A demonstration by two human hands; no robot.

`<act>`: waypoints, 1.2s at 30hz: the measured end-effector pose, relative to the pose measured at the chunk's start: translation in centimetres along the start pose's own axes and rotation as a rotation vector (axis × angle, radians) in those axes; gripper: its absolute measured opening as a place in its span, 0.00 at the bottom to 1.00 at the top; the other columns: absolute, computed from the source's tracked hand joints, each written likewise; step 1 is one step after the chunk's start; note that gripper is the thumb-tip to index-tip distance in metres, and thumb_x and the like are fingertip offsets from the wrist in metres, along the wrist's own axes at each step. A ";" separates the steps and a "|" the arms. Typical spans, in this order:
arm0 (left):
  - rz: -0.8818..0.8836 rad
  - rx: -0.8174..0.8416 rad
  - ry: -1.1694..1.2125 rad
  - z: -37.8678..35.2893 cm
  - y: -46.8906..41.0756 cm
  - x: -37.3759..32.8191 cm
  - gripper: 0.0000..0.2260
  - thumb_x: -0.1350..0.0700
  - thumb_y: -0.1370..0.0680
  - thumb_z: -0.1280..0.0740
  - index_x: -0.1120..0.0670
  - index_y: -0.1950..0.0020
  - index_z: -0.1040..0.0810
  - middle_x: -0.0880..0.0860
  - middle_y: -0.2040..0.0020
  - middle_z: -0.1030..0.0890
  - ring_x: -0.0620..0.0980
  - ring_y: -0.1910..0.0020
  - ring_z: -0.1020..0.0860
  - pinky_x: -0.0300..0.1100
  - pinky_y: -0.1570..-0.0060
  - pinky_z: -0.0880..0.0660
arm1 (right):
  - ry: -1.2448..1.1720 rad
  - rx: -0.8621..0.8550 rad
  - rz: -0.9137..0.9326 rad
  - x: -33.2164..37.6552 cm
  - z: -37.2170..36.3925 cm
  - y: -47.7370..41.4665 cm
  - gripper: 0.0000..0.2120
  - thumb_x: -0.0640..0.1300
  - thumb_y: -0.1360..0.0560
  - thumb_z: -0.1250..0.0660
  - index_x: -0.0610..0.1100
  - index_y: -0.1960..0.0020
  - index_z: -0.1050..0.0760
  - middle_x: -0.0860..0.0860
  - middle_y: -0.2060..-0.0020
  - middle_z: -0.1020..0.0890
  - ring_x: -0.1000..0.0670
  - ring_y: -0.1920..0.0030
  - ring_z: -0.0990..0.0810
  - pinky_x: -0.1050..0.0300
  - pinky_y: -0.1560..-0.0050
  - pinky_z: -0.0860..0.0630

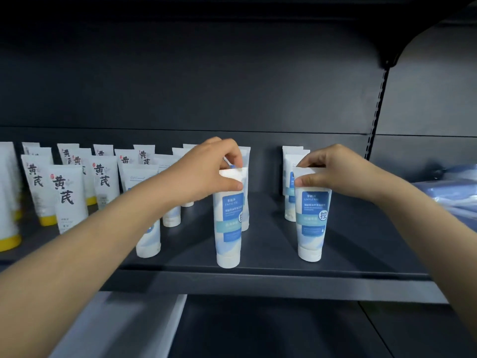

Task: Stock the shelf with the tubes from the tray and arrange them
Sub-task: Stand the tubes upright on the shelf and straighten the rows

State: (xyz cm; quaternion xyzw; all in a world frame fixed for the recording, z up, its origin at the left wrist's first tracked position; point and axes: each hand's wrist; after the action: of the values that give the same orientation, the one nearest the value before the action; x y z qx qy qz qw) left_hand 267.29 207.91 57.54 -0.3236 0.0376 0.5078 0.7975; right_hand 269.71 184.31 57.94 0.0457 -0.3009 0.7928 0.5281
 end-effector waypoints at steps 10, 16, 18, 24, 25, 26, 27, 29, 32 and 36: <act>0.047 0.141 0.048 1.3 -0.5 0.8 0.07 0.56 0.30 0.26 0.53 0.55 0.20 0.50 0.53 0.17 0.50 0.51 0.19 0.51 0.44 0.24 | 0.091 0.116 0.012 -0.2 0.8 0.2 0.12 0.47 0.30 0.27 0.47 0.48 0.20 0.50 0.51 0.17 0.49 0.49 0.20 0.60 0.53 0.27; 0.027 0.146 0.120 1.8 -1.1 1.6 0.06 0.59 0.31 0.25 0.51 0.60 0.20 0.49 0.57 0.16 0.53 0.52 0.18 0.56 0.44 0.23 | 0.046 0.123 0.019 -0.2 1.1 0.2 0.09 0.44 0.31 0.26 0.44 0.52 0.19 0.47 0.55 0.16 0.49 0.56 0.21 0.57 0.55 0.27; 0.027 0.154 0.126 1.7 -1.4 1.7 0.07 0.60 0.31 0.25 0.51 0.59 0.21 0.49 0.56 0.17 0.51 0.51 0.18 0.52 0.43 0.23 | 0.033 0.127 0.021 -0.2 1.1 0.1 0.08 0.44 0.31 0.26 0.44 0.53 0.19 0.46 0.55 0.16 0.51 0.58 0.22 0.58 0.56 0.28; 0.032 0.208 0.170 1.4 -2.0 2.3 0.07 0.60 0.31 0.26 0.50 0.59 0.21 0.47 0.56 0.17 0.47 0.53 0.19 0.47 0.43 0.23 | 0.044 0.166 0.025 0.1 1.0 -0.3 0.06 0.44 0.30 0.26 0.44 0.54 0.19 0.46 0.55 0.16 0.52 0.59 0.23 0.58 0.56 0.28; 0.029 0.214 0.176 1.4 -2.0 2.3 0.07 0.60 0.31 0.26 0.50 0.59 0.21 0.47 0.56 0.17 0.47 0.53 0.19 0.45 0.44 0.24 | 0.054 0.179 0.028 0.1 1.1 -0.4 0.07 0.43 0.30 0.26 0.43 0.54 0.19 0.45 0.55 0.16 0.50 0.58 0.22 0.57 0.54 0.28; 0.025 0.216 0.181 1.4 -2.1 2.3 0.07 0.60 0.31 0.26 0.50 0.59 0.21 0.47 0.56 0.17 0.46 0.53 0.19 0.44 0.45 0.24 | 0.059 0.187 0.027 0.1 1.2 -0.4 0.08 0.43 0.30 0.27 0.42 0.53 0.19 0.44 0.54 0.16 0.48 0.57 0.21 0.56 0.53 0.27; 0.021 0.213 0.186 1.3 -2.1 2.3 0.07 0.60 0.31 0.26 0.50 0.58 0.21 0.47 0.56 0.17 0.46 0.54 0.20 0.42 0.45 0.24 | 0.057 0.190 0.023 0.1 1.2 -0.4 0.08 0.43 0.30 0.27 0.42 0.52 0.19 0.44 0.54 0.16 0.45 0.55 0.20 0.55 0.51 0.26; 0.011 0.206 0.190 1.1 -2.2 2.3 0.07 0.59 0.31 0.26 0.50 0.59 0.21 0.46 0.56 0.18 0.44 0.54 0.20 0.39 0.46 0.25 | 0.049 0.193 0.017 0.0 1.3 -0.4 0.09 0.43 0.30 0.26 0.41 0.52 0.19 0.44 0.53 0.16 0.43 0.51 0.20 0.52 0.48 0.25; 0.000 0.192 0.172 0.8 -2.4 2.3 0.07 0.59 0.31 0.25 0.49 0.59 0.21 0.46 0.56 0.18 0.45 0.52 0.20 0.39 0.45 0.25 | 0.050 0.207 0.015 0.0 1.4 -0.4 0.09 0.43 0.30 0.27 0.40 0.52 0.19 0.43 0.53 0.16 0.41 0.49 0.20 0.51 0.46 0.25; -0.008 0.177 0.175 0.6 -2.3 2.4 0.07 0.59 0.31 0.25 0.50 0.59 0.22 0.48 0.55 0.18 0.48 0.50 0.20 0.43 0.42 0.26 | 0.084 0.197 0.001 -0.3 1.4 -0.4 0.11 0.44 0.30 0.27 0.40 0.51 0.20 0.43 0.53 0.17 0.41 0.49 0.20 0.53 0.49 0.25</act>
State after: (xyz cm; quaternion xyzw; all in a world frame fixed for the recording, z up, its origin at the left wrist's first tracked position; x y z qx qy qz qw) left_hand 270.21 209.47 58.24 -0.2953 0.1504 0.4691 0.8186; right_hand 269.87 183.44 59.16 0.0639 -0.1994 0.8201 0.5326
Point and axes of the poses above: each hand's wrist, its own y-axis away from the middle knuckle, its own z-axis out of the back of the hand, x = y × z
